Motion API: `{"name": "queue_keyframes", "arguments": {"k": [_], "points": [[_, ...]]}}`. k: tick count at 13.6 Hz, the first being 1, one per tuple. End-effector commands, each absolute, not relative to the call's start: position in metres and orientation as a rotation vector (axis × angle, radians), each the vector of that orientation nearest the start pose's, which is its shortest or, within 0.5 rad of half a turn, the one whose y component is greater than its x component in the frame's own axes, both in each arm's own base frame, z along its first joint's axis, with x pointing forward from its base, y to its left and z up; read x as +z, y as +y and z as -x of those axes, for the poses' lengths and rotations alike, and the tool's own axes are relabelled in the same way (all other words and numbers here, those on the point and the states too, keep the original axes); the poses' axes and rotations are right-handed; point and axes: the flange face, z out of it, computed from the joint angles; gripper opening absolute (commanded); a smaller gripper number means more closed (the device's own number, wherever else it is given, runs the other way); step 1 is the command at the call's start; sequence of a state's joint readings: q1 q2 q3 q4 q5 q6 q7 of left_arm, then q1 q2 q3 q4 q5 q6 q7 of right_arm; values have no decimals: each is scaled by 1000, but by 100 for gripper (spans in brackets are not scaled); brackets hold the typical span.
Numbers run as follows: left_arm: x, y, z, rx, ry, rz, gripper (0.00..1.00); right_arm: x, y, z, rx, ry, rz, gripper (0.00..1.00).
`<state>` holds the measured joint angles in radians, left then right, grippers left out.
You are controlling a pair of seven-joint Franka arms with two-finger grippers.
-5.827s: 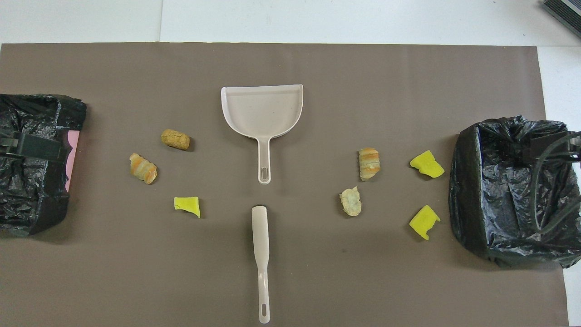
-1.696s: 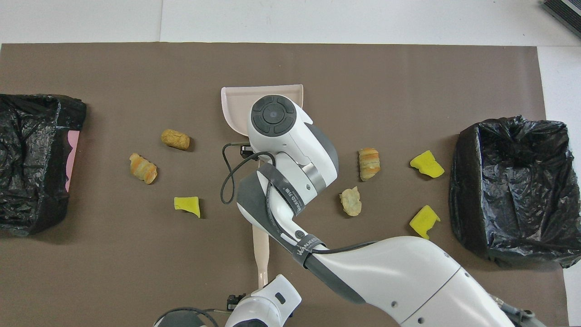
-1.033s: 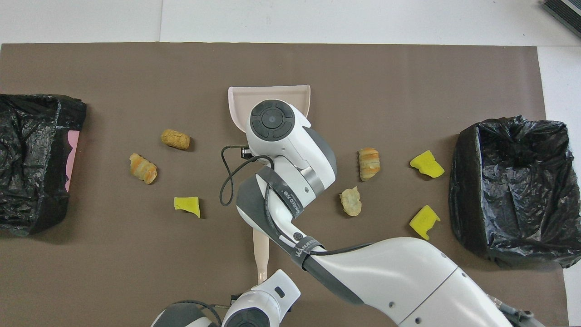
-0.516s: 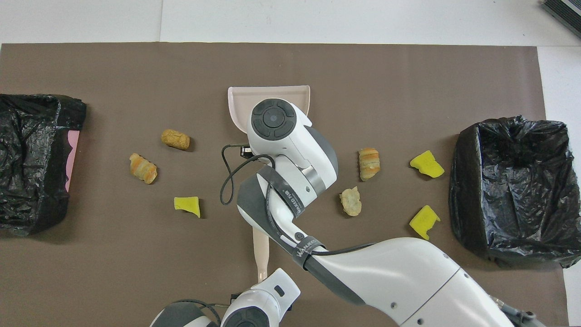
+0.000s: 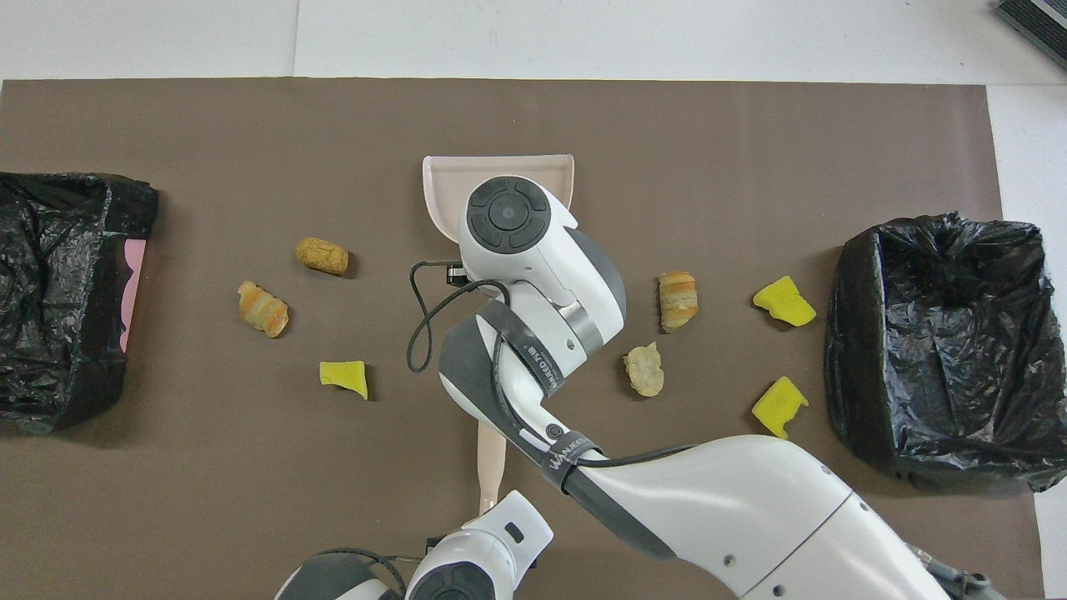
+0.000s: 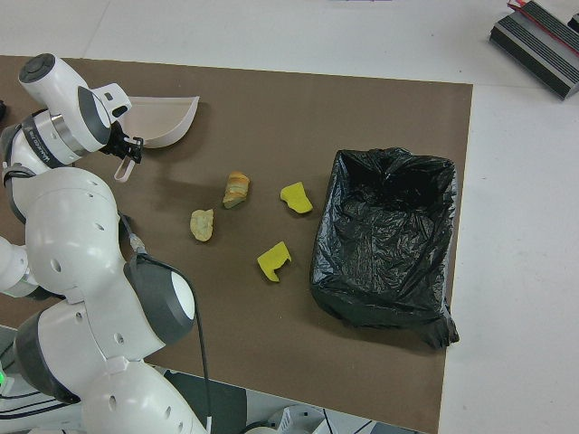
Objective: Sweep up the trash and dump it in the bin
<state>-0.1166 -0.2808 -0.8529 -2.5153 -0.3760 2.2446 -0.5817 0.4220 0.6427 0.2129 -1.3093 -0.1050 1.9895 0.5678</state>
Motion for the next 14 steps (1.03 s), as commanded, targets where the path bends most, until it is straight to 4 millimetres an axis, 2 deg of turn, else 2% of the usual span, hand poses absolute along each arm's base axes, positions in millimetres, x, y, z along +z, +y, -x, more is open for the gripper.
{"name": "queue_keyframes", "arguments": {"k": [1,5,7,9,12,14], "points": [[361,-352,-254,94,150,3115,0,397,373,-618,-31,-248,3099,0],[396,-292,-309,37,-19,3096,0,427,314,-638,-13,-608,3069,0],[406,-257,-343,5,-35,3072,0,433,293,-640,31,-809,3033,0],[408,-216,-383,16,-69,3072,0,431,287,-628,169,-995,2989,0],[416,-164,-449,70,-197,3094,0,436,299,-605,290,-1321,2841,0],[414,-132,-472,108,-246,3047,0,429,303,-588,308,-1474,2782,0]]}}
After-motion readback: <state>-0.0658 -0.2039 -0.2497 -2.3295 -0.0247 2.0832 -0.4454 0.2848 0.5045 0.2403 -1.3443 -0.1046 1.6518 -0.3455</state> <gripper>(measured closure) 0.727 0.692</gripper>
